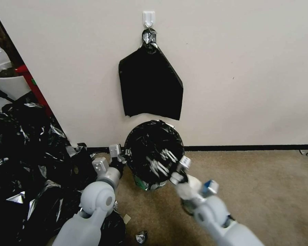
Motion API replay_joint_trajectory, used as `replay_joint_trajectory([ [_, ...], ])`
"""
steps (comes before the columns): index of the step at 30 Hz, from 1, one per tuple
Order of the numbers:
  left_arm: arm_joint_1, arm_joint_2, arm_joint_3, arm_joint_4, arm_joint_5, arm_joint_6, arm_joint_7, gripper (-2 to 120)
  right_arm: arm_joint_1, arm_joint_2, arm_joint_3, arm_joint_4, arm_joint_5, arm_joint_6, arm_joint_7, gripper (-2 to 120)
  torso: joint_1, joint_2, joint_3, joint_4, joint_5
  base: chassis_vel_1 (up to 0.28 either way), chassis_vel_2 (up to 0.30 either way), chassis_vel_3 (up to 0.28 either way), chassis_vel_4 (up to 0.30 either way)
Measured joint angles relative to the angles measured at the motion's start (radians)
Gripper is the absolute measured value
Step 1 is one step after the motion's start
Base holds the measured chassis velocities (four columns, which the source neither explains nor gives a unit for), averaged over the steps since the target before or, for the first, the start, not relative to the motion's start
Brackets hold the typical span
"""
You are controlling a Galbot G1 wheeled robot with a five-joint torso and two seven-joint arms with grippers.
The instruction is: Place a trash bag onto the trash bin.
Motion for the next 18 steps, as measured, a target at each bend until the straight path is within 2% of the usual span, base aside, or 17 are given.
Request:
replay_joint_trajectory([
  [2,0.008,-0.006,0.005,0.006,0.034,-0.036,0.007,3,0.010,0.031,-0.031,-0.020,-0.035,-0.042,0.142,20,0.000,0.000,0.000,0.0000,0.0002,0.000,0.000,0.000,0.000],
  [3,0.008,-0.006,0.005,0.006,0.034,-0.036,0.007,3,0.010,0.031,-0.031,-0.020,-0.035,-0.042,0.142,20,0.000,0.000,0.000,0.0000,0.0002,0.000,0.000,0.000,0.000],
  [5,0.015,-0.010,0.007,0.006,0.053,-0.057,0.014,3,0.019,0.057,-0.047,-0.041,-0.055,-0.079,0.235,12,0.000,0.000,0.000,-0.0002,0.0002,0.000,0.000,0.000,0.000],
  [6,0.015,-0.010,0.007,0.006,0.053,-0.057,0.014,3,0.019,0.057,-0.047,-0.041,-0.055,-0.079,0.235,12,0.000,0.000,0.000,-0.0002,0.0002,0.000,0.000,0.000,0.000],
  [9,0.021,-0.009,0.009,0.008,0.077,-0.081,0.022,3,0.042,0.089,-0.054,-0.069,-0.060,-0.121,0.326,0,0.000,0.000,0.000,-0.0001,0.0002,0.000,0.000,0.000,0.000],
  [14,0.028,-0.006,0.013,0.018,0.122,-0.105,0.036,3,0.084,0.129,-0.047,-0.117,-0.068,-0.145,0.410,0,0.000,0.000,0.000,-0.0001,0.0002,0.000,0.000,0.000,0.000],
  [18,0.035,-0.008,0.020,0.022,0.162,-0.114,0.046,3,0.126,0.142,-0.046,-0.153,-0.076,-0.221,0.497,0,0.000,0.000,0.000,-0.0001,0.0002,0.000,0.000,0.000,0.000],
])
